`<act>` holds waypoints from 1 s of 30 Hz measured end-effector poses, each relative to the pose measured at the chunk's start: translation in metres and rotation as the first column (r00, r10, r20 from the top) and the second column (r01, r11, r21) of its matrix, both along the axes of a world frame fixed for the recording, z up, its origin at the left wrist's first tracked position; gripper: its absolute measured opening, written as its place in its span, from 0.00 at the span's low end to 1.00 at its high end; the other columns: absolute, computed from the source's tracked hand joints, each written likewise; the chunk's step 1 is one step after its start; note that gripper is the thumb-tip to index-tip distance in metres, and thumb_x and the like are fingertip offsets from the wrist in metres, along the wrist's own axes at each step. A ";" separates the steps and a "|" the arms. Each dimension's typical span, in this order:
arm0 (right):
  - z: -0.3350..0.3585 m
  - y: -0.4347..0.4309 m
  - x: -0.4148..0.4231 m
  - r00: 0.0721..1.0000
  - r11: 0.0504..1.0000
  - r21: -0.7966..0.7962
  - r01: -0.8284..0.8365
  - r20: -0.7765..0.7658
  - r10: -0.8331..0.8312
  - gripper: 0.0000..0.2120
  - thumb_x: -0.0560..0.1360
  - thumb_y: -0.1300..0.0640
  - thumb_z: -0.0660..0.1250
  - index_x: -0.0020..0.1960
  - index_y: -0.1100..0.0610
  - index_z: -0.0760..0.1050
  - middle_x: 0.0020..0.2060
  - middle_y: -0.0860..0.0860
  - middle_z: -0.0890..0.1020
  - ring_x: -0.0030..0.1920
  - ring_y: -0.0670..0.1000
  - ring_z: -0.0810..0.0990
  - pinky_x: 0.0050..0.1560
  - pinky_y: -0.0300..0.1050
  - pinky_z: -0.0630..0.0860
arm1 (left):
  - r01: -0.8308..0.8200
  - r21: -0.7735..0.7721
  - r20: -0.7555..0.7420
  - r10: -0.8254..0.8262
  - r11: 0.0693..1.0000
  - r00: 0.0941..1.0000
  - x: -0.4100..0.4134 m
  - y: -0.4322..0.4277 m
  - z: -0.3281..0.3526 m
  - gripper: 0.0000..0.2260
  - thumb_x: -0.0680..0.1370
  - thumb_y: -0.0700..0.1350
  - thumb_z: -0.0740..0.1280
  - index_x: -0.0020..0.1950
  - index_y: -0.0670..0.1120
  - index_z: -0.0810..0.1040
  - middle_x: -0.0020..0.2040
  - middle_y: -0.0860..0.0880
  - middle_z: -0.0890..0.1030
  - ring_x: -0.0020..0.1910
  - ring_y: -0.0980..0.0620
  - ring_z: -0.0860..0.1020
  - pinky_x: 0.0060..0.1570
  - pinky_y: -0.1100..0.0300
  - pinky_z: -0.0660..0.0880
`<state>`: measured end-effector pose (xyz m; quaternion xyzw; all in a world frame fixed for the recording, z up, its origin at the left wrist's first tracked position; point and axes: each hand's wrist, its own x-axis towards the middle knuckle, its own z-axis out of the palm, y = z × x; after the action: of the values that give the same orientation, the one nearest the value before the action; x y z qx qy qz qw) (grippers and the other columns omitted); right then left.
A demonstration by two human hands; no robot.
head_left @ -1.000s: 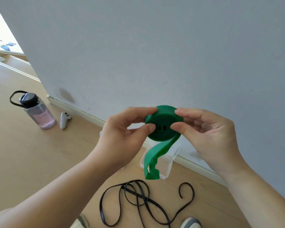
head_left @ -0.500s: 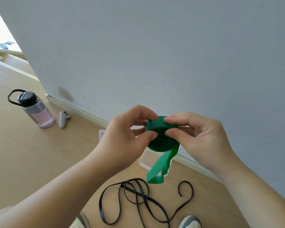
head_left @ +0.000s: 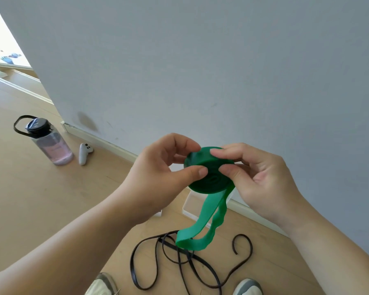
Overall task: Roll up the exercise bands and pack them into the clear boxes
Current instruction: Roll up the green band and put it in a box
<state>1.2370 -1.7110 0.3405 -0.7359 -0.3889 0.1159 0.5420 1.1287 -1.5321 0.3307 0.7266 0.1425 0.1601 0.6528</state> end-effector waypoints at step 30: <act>0.002 0.000 0.004 0.998 0.998 0.030 0.053 -0.020 -0.052 0.21 0.78 0.70 0.70 0.61 0.47 0.83 0.54 0.47 0.86 0.56 0.49 0.85 0.57 0.41 0.82 | -0.071 0.067 0.081 0.065 0.995 0.995 0.000 -0.006 -0.009 0.08 0.76 0.42 0.77 0.48 0.46 0.78 0.59 0.54 0.83 0.60 0.55 0.83 0.61 0.51 0.81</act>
<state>1.2406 -1.7111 0.3424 -0.7364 -0.3659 0.1027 0.5598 1.1283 -1.5386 0.3220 0.7367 0.1355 0.2158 0.6263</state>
